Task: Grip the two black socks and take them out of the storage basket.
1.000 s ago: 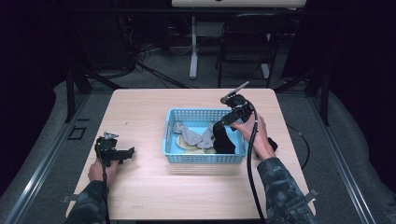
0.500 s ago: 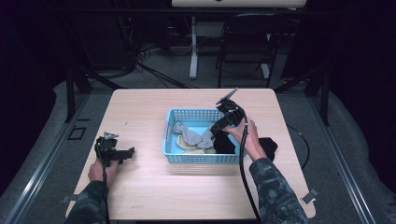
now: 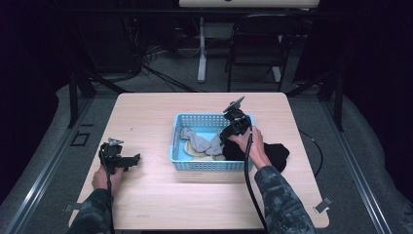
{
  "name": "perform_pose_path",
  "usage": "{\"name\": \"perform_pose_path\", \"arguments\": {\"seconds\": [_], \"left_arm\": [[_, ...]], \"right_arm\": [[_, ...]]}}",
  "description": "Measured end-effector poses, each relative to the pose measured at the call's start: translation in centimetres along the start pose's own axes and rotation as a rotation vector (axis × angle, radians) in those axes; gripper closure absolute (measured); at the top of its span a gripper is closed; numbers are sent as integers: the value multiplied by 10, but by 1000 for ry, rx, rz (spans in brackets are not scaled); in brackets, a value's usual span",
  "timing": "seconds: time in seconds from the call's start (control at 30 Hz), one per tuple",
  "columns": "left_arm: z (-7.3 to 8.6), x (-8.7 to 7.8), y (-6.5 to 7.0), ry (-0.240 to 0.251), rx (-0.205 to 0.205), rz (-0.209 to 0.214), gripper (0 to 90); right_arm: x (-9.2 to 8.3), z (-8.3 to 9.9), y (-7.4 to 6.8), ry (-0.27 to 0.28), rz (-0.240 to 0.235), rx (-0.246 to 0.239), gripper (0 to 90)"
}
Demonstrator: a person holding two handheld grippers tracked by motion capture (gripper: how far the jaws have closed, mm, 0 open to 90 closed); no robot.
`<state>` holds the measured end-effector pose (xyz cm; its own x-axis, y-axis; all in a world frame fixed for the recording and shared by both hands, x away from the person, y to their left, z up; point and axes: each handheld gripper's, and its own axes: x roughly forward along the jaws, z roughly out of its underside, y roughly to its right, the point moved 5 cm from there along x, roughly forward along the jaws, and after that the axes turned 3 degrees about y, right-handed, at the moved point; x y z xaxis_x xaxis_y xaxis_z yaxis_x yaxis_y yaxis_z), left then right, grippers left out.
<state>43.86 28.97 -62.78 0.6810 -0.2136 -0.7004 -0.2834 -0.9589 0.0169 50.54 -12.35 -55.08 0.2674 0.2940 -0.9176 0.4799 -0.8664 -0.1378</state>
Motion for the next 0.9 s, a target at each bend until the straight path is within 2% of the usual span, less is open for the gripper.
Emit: {"name": "perform_pose_path", "arguments": {"seconds": [0.07,0.17,0.37,0.4,0.47,0.53,0.57,0.7,0.77,0.83,0.9], "left_arm": [[0,0,0,0,0,0,3],[0,0,0,0,0,0,3],[0,0,0,0,1,0,3],[0,0,0,3,-4,0,3],[0,0,0,3,-3,0,3],[0,0,0,3,-4,0,3],[0,0,0,3,-4,0,3],[0,0,0,0,0,0,3],[0,0,0,0,0,0,3],[0,0,0,0,0,0,3],[0,0,0,0,0,0,3]], "right_arm": [[3,0,0,18,5,17,320],[7,1,2,-11,18,27,370],[12,2,3,-21,20,50,456],[14,3,4,-25,23,50,514],[15,3,4,-25,24,52,549],[16,4,4,-37,26,54,685],[16,4,4,-37,26,54,685],[16,4,4,-43,34,52,823],[14,5,4,-52,33,39,838],[12,5,3,-31,23,44,843],[6,6,3,-44,23,20,845]]}}
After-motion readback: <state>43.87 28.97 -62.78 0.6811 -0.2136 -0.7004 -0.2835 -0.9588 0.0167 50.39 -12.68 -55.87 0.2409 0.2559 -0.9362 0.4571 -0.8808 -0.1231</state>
